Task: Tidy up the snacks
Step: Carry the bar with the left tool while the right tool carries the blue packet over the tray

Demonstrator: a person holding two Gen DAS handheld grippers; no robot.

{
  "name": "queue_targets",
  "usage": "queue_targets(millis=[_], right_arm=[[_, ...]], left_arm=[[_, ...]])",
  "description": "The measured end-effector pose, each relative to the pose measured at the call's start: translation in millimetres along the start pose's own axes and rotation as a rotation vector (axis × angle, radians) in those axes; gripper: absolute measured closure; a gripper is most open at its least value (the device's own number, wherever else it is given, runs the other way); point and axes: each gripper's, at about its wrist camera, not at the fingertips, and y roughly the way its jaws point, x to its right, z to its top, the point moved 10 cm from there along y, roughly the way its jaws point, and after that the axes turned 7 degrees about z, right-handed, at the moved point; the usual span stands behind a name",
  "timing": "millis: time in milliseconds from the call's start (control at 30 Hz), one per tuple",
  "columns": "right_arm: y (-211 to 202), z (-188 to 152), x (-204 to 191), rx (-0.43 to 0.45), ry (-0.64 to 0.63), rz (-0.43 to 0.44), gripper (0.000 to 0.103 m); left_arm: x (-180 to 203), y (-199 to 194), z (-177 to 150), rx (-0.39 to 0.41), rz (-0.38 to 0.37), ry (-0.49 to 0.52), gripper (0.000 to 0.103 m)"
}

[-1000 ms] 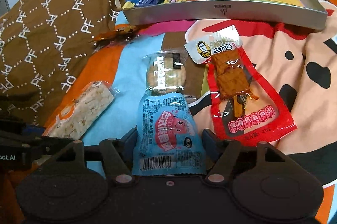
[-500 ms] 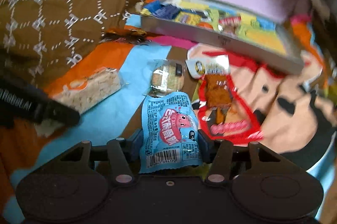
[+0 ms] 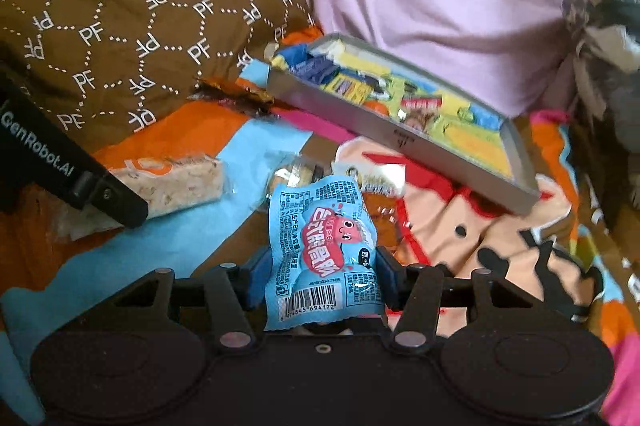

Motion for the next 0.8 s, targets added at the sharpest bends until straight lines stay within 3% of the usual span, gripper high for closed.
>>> queue_targets(millis=[233, 467, 500, 533, 800], right_arm=[[-8, -3, 9, 0.007, 0.005, -0.004, 0.047], [-9, -6, 14, 0.031, -0.015, -0.004, 0.047], [-9, -6, 15, 0.033, -0.012, -0.003, 0.047], [-8, -6, 15, 0.035, -0.011, -0.002, 0.047], [-4, -1, 16, 0.06, 0.014, 0.001, 0.047]], left_arm=[[1, 13, -7, -0.055, 0.007, 0.023, 0.065], [6, 36, 8, -0.093, 0.023, 0.051, 0.059], [8, 38, 9, -0.093, 0.03, 0.061, 0.059], [9, 40, 10, -0.093, 0.041, 0.071, 0.066], [10, 34, 11, -0.08, 0.053, 0.054, 0.067]])
